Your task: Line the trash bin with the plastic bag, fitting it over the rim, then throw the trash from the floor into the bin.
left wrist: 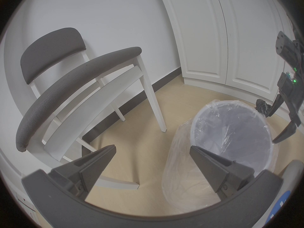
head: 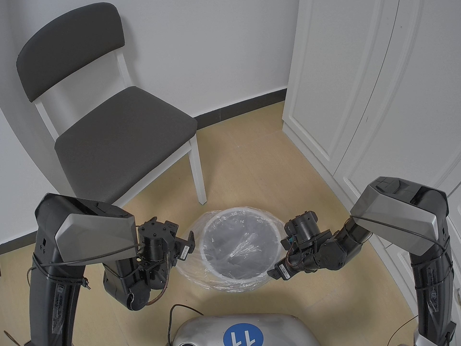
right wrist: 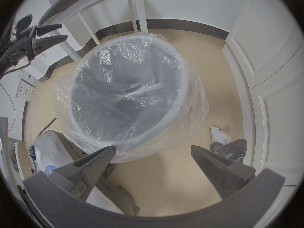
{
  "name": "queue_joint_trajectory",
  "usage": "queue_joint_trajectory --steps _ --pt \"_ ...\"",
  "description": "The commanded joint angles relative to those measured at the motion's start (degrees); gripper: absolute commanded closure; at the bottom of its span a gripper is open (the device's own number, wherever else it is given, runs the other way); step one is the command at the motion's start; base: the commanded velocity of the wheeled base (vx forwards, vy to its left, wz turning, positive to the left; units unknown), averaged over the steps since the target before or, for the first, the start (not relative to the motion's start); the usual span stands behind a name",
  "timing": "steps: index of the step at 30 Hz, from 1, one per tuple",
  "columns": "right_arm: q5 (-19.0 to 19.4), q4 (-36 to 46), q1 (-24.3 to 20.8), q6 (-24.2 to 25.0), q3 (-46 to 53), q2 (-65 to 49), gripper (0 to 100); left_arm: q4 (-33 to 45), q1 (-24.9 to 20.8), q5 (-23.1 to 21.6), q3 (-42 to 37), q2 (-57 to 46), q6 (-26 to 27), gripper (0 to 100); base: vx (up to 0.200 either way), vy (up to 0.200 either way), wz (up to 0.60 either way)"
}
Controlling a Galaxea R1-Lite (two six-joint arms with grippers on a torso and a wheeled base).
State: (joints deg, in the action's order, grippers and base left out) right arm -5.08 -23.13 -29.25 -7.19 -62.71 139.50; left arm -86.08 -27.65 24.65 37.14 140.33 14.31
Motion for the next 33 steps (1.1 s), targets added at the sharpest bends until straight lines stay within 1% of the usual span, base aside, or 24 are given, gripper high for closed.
queue_joint_trajectory --steps 1,8,13,22,28,33 --pt "0.0 0.2 -0.1 -0.1 0.2 0.4 0 -0.1 0.0 0.0 -0.1 0.5 0.0 0 0.0 0.0 0.0" --pt "-0.1 -0.2 -0.2 -0.2 0.0 1.6 0 -0.8 0.1 0.0 -0.2 0.8 -0.1 0 0.0 0.0 0.0" --pt "-1.1 -0.3 -0.3 -0.1 -0.9 3.5 0 -1.5 0.1 0.0 -0.8 1.1 -0.1 0 0.0 0.0 0.0" --pt "-4.7 -0.3 -0.3 0.0 -2.2 4.0 0 -1.5 0.1 0.0 -1.2 1.0 -0.3 0 0.0 0.0 0.0" --pt "-8.2 -0.8 0.1 0.5 -4.4 4.9 0 -1.5 0.0 0.0 -1.2 1.0 -0.4 0 0.0 0.0 0.0" --pt "-8.5 -3.7 1.0 0.2 -4.5 5.3 0 -1.5 0.0 0.0 -1.3 0.7 -0.4 0 0.0 0.0 0.0"
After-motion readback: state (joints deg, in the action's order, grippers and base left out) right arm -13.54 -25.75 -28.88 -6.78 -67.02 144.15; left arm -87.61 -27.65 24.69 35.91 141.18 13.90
